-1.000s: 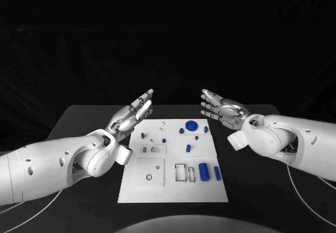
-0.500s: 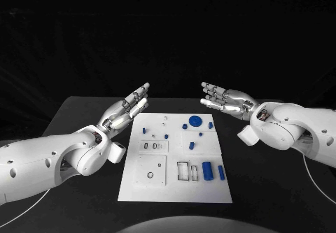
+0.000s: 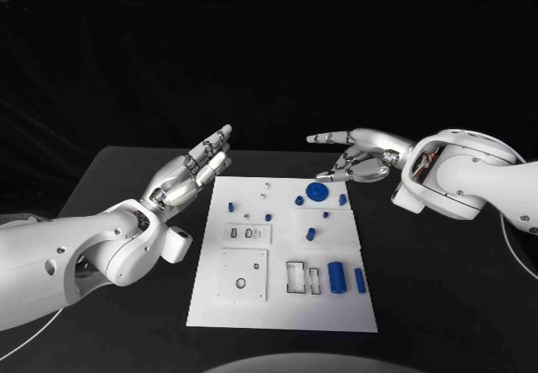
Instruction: Assemble the parts on the task board
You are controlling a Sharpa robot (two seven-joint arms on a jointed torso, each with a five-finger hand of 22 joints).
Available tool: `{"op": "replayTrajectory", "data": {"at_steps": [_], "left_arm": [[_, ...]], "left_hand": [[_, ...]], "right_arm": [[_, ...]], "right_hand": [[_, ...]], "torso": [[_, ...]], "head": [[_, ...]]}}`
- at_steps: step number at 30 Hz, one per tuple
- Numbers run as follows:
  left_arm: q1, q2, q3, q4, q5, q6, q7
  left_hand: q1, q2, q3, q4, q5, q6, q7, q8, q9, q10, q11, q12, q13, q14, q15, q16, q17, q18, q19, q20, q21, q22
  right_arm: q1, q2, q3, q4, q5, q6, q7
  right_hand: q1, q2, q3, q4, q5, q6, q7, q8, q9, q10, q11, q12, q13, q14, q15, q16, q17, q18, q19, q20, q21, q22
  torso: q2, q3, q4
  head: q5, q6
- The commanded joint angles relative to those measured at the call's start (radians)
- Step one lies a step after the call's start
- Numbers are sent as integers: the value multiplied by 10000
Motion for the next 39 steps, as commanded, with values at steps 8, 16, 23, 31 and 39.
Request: {"op": "replayTrajectory", "data": {"at_steps": [8, 16, 23, 31, 39], "left_arm": [[200, -265, -10, 315, 134, 13, 44], [291, -219, -15, 251, 190, 68, -40], [310, -211, -17, 245, 203, 119, -4], [314, -246, -18, 229, 258, 150, -2], [314, -206, -20, 154, 376, 197, -20]], "left_hand": [[202, 55, 41, 17, 236, 44, 53, 34, 11, 10, 158, -34, -12, 8, 141, -37, -17, 83, 12, 138, -38, -13], [478, 227, 135, 15, 949, 38, 92, 34, 11, 10, 227, -34, -12, 8, 182, -37, -17, 72, 12, 184, -38, -13], [565, 295, 168, 17, 1092, 111, 125, 46, 21, 33, 262, -27, -4, 8, 202, -37, -17, 77, 12, 194, -38, -13], [603, 323, 180, 18, 1168, 111, 141, 45, 20, 35, 286, -26, -4, 8, 208, -37, -17, 77, 12, 201, -38, -13], [632, 344, 189, 18, 1237, 108, 151, 44, 19, 34, 307, -27, -4, 8, 213, -37, -17, 76, 12, 206, -38, -13]], "right_arm": [[277, 283, 3, 149, -4683, -93, -823], [320, 637, 3, -16, -5537, -66, -979], [247, 990, 0, -362, -5931, -92, -1041], [-45, 1452, -1, -861, -6295, -190, -1129], [-300, 1777, -1, -1233, -6619, -349, -1118]], "right_hand": [[872, -264, 1467, -569, -1200, 2876, 192, 205, 239, 4896, 93, 862, 453, 3328, -1060, 423, 816, 151, 3484, -1024, 28, -222], [1579, -721, 2368, -1394, -1256, 4048, 136, 179, 357, 5340, -237, 571, 300, 4624, -1494, 440, 1438, 133, 4797, -1549, 238, -83], [1628, -803, 2532, -1595, -1348, 4503, 268, 251, 443, 5645, -248, 532, 288, 4879, -1532, 323, 1634, 125, 4979, -1617, 276, -5], [1331, -880, 2594, -1494, -1515, 5285, 492, 419, 666, 6023, -217, 518, 291, 5150, -1554, 353, 1906, 121, 5169, -1646, 337, 103], [1247, -949, 2675, -1459, -1586, 5644, 564, 429, 801, 6330, -224, 540, 304, 5353, -1587, 360, 2068, 127, 5322, -1681, 393, 185]], "torso": [[288, -26, 170], [314, -25, 188], [295, -8, 177], [267, -13, 196], [258, 4, 225]], "head": [[1, -196], [-6, -389], [92, -472], [95, -533], [127, -503]]}}
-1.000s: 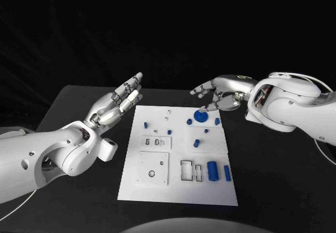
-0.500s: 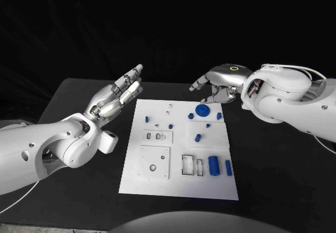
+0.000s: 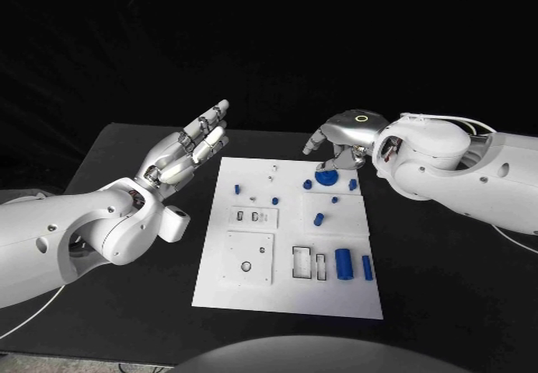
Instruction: Assemble the parts on the task board
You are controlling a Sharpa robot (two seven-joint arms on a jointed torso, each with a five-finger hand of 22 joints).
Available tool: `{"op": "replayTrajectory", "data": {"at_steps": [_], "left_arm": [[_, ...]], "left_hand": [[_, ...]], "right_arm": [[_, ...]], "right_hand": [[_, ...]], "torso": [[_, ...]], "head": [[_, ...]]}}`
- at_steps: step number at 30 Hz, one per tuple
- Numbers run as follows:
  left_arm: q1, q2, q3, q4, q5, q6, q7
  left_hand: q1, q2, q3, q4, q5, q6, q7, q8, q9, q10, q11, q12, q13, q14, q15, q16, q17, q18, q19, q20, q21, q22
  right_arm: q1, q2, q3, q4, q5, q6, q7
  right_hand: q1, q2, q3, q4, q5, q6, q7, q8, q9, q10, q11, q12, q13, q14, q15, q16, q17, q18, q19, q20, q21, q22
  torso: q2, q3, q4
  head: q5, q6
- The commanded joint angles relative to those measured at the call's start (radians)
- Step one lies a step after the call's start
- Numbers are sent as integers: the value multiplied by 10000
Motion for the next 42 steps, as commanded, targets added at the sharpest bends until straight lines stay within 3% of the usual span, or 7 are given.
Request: {"op": "replayTrajectory", "data": {"at_steps": [1, 5, 14, 20, 28, 37, 42], "left_arm": [[12, 44, -1, -44, 116, 191, 83], [10, 81, -5, -106, 153, 212, 89], [9, 127, -11, -161, 192, 258, 72], [8, 137, -11, -150, 198, 272, 61], [6, 172, -17, -209, 254, 294, 54], [3, 207, -24, -241, 336, 322, 23], [3, 208, -26, -237, 343, 330, -4]], "left_hand": [[78, 10, 52, -12, 89, 3, 45, 44, 10, -2, 61, -27, -5, 7, 75, -37, -10, 77, 14, 60, -38, -15], [91, 20, 57, -11, 114, -2, 49, 43, 9, -3, 68, -27, -5, 7, 77, -37, -10, 76, 14, 62, -38, -15], [118, 34, 63, -11, 176, -7, 55, 42, 9, -4, 80, -27, -6, 7, 84, -37, -10, 76, 14, 67, -38, -15], [127, 39, 64, -11, 195, -6, 59, 42, 9, -2, 85, -27, -5, 7, 89, -37, -10, 76, 14, 69, -38, -15], [145, 46, 67, -11, 239, -5, 69, 42, 9, -5, 92, -28, -6, 7, 98, -37, -10, 76, 14, 76, -38, -15], [168, 62, 73, -10, 291, -19, 93, 40, 7, -11, 113, -30, -8, 7, 113, -37, -10, 76, 14, 87, -38, -15], [178, 68, 76, -10, 311, -12, 110, 40, 8, -15, 124, -31, -9, 7, 122, -37, -10, 76, 14, 93, -38, -15]], "right_arm": [[-83, 97, 5, -150, -548, -246, -107], [-217, 248, 5, -384, -612, -285, -73], [-498, 578, 5, -874, -762, -196, -11], [-663, 732, 5, -1143, -794, -67, 32], [-830, 888, 6, -1461, -797, -130, 134], [-1041, 1046, 7, -1748, -791, -198, 317], [-1100, 1114, 7, -1860, -785, -238, 396]], "right_hand": [[-69, -26, 70, 24, -74, 150, 27, 51, 49, 112, -9, -41, -1, 119, -1, 2, 50, 127, 119, 1, 51, 30], [-88, -61, 89, 29, -112, 267, 83, 54, 95, 188, -6, -47, -1, 180, -11, 10, 103, 126, 160, -11, 71, 59], [-127, -126, 134, 61, -267, 365, 360, -23, 151, 306, -18, -79, -8, 233, -20, 4, 211, 121, 200, -21, 92, 114], [17, -140, 272, -42, 6, 314, 575, -184, 141, 446, -14, -113, -18, 264, -36, -6, 323, 120, 221, -46, 120, 182], [-102, -198, 278, -4, -197, 89, 587, -295, 44, 492, 45, -194, -41, 338, -15, 72, 465, 114, 259, -43, 177, 271], [-339, -359, 228, 214, -885, -86, 573, -295, -97, 493, 79, -325, -61, 408, 18, 210, 675, 110, 296, -13, 248, 400], [-346, -380, 253, 271, -954, -73, 582, -279, -129, 576, 76, -319, -53, 483, 16, 335, 774, 113, 338, -17, 302, 460]], "torso": [[-12, 9, 18], [-27, -21, -1], [-38, -13, 22], [-48, -18, 29], [-64, -21, 6], [-93, -13, 18], [-95, -16, 10]], "head": [[7, 1], [-17, -43], [-4, -95], [41, -174], [20, -197], [157, -223], [162, -254]]}}
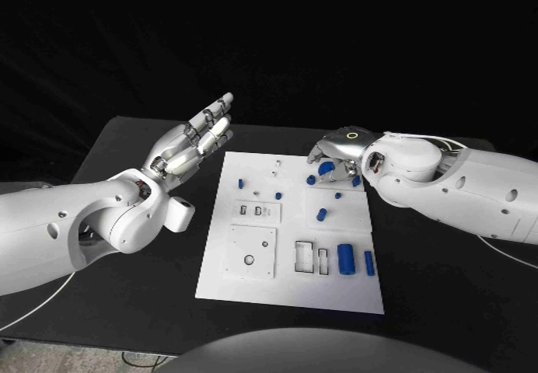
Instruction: Assemble the parts on the task board
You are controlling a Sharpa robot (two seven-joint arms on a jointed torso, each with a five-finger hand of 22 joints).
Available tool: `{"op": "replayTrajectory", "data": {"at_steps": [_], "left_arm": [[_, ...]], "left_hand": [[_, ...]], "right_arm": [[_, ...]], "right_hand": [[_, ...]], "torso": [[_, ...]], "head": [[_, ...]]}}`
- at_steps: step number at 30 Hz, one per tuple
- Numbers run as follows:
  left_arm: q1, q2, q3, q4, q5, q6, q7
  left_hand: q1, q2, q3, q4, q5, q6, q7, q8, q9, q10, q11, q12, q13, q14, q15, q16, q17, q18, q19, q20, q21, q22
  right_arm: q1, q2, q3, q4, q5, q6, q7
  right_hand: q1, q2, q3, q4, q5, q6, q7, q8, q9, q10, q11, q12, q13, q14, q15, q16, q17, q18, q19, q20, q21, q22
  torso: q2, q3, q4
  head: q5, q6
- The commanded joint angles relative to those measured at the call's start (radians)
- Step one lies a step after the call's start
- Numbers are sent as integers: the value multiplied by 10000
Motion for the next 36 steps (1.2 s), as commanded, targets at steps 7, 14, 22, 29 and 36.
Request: {"op": "replayTrajectory", "data": {"at_steps": [7, 14, 22, 29, 36], "left_arm": [[6, -12, -1, 36, 54, 208, 17], [6, -66, -2, 75, 55, 235, -23], [6, -108, -2, 103, 57, 283, -73], [7, -92, -1, 79, 57, 326, -99], [7, -99, -1, 85, 57, 389, -155]], "left_hand": [[113, -12, 80, -9, 90, 41, 119, 44, 14, -12, 74, -30, -13, 5, 75, -37, -13, 76, -22, 76, -38, -16], [161, 6, 84, -5, 177, 135, 258, 60, 28, -10, 92, -29, -12, 5, 106, -37, -13, 77, -22, 107, -38, -16], [158, 18, 72, 1, 158, 212, 362, 73, 39, 7, 113, -24, -7, 5, 121, -37, -13, 78, -22, 123, -38, -16], [133, 38, 57, 6, 107, 292, 446, 86, 50, 23, 133, -19, -2, 5, 136, -37, -13, 79, -22, 138, -38, -16], [132, 57, 56, 1, 120, 338, 494, 92, 55, 36, 142, -15, 2, 5, 163, -37, -13, 82, -22, 151, -38, -16]], "right_arm": [[-121, 107, 6, -167, -135, -97, 168], [-197, 234, 7, -361, -117, -152, 216], [-296, 441, 8, -637, -90, -386, 293], [-418, 670, 8, -917, -87, -523, 323], [-525, 783, 12, -1100, -91, -581, 349]], "right_hand": [[75, 15, 153, 71, 190, 51, 34, -31, -147, 243, -43, -139, -9, 235, -37, 1270, 792, 97, 210, -82, 660, 586], [30, 72, 185, -5, 267, 206, 73, -25, -249, 381, -92, -205, -8, -173, -119, 2606, 1536, 76, -169, -122, 1524, 1488], [-44, 116, 186, 12, 260, 331, -65, -15, -277, 547, -127, -198, -4, -367, -150, 3074, 1733, 81, -469, -127, 1967, 1999], [73, 195, 305, -95, 522, 559, -108, 26, -238, 695, -173, -197, -3, -505, -174, 3305, 1803, 86, -717, -129, 2251, 2362], [163, 195, 475, -189, 669, 1067, -76, 131, -82, 1099, -262, -127, 15, -610, -229, 3520, 1842, 93, -983, -156, 2597, 2811]], "torso": [[-12, 5, 7], [-15, 1, 10], [-11, 1, -1], [-9, 10, 14], [-17, 7, -11]], "head": [[27, -43], [16, -112], [54, -113], [102, -113], [138, -113]]}}
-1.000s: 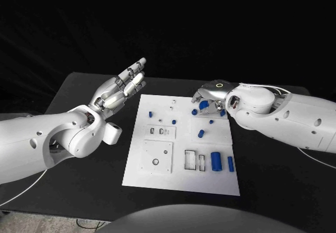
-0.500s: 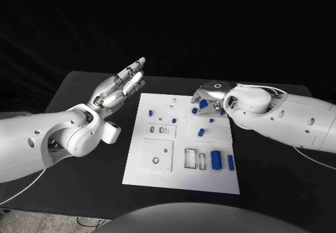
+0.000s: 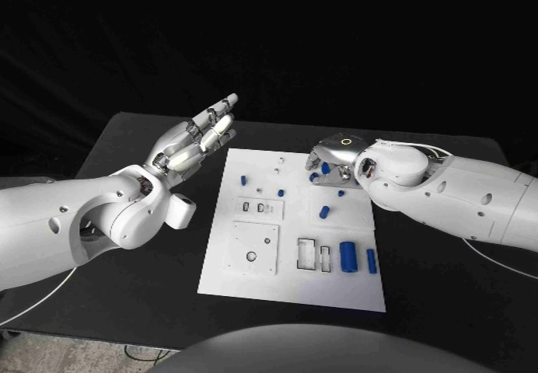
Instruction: Assemble the parts on the task board
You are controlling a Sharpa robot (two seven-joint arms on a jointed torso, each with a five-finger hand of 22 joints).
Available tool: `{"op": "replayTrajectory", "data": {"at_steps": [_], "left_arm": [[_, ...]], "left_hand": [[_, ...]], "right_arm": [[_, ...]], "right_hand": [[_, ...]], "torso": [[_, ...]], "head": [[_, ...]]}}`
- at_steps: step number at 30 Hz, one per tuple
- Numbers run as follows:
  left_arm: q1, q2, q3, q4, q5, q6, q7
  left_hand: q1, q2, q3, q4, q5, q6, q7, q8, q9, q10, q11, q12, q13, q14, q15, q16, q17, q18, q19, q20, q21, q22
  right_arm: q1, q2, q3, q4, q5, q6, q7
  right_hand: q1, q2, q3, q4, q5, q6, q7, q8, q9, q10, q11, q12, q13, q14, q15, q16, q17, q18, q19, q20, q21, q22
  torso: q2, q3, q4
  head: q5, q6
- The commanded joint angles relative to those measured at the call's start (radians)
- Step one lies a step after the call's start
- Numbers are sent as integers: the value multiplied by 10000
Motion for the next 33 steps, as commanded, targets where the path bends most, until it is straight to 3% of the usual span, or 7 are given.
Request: {"op": "replayTrajectory", "data": {"at_steps": [1, 13, 22, 33], "left_arm": [[8, 7, 3, 12, 11, 270, 15], [8, 80, 3, -22, 12, 341, -54], [8, 144, 3, -78, 12, 371, -88], [5, 266, 1, -243, 12, 451, -119]], "left_hand": [[53, 60, 35, 22, 9, 2, 89, 55, 11, 38, 67, -14, 1, -6, 111, -37, -15, 80, -23, 82, -38, -17], [76, 89, 36, 16, 49, 52, 144, 58, 14, 35, 66, -16, -1, -6, 231, -37, -15, 87, -23, 140, -38, -17], [103, 115, 45, 17, 93, 134, 254, 71, 24, 35, 17, -16, -1, -6, 246, -37, -15, 87, -23, 161, -38, -17], [204, 197, 103, 9, 258, 236, 405, 82, 33, 57, 52, -10, 6, -6, 253, -37, -15, 84, -23, 185, -38, -17]], "right_arm": [[-23, 60, 7, -93, -91, -164, 55], [-109, 184, 8, -378, -84, -41, 102], [-141, 189, 8, -441, 81, -371, 268], [-141, 119, 10, -354, 330, -863, 383]], "right_hand": [[77, -5, 114, -4, 71, 165, 7, 54, 57, 162, -15, 34, 13, -72, -14, 76, 18, 93, -114, 0, 111, 133], [251, 40, 419, -79, 161, 469, 51, 91, 220, 538, -113, 35, -3, -149, -79, 185, 18, 86, -309, -28, 421, 556], [545, 219, 912, -203, 93, 1205, -7, 388, 551, 1342, -272, 140, -4, -68, -191, 355, 43, 25, -311, -103, 1082, 1338], [573, 225, 1104, -299, 111, 1688, 20, 582, 893, 2101, -306, 128, -28, 126, -218, 517, 51, -89, -185, -145, 1944, 2337]], "torso": [[-5, 1, -16], [-23, -1, -9], [-25, 4, 10], [-27, -4, -7]], "head": [[21, 1], [32, 1], [19, 1], [68, 1]]}}
